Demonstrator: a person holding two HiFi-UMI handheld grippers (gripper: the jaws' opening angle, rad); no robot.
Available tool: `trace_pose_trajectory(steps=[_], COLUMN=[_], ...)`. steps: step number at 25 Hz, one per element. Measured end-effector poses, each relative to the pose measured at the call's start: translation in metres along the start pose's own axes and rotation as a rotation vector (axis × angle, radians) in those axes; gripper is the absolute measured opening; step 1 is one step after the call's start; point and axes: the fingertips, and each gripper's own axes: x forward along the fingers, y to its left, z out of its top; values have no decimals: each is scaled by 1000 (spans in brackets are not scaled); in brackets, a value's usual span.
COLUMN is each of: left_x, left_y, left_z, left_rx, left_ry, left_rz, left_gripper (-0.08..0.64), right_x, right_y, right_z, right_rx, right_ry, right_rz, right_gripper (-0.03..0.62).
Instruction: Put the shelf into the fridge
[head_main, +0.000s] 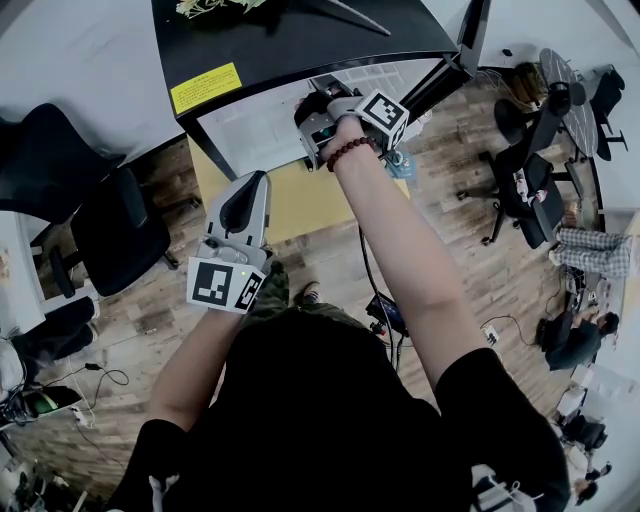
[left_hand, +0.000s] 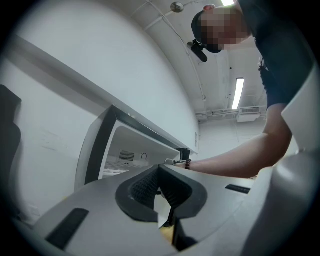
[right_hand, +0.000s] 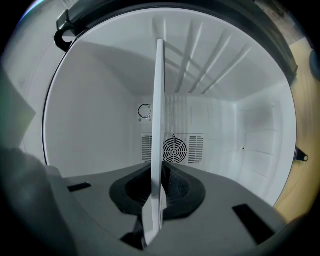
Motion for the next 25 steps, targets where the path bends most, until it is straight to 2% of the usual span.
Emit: trace_pose_trajectory(steps=[25], left_x=[-2], left_y=[1], left_z=[5], left_rx=[-6], left_ry=[-15], left_rz=[9], left_gripper=[18], right_x=[-7], right_y=[0], right_z=[0], right_rx=[17], right_ry=[-25], right_rz=[-40], right_gripper=[43])
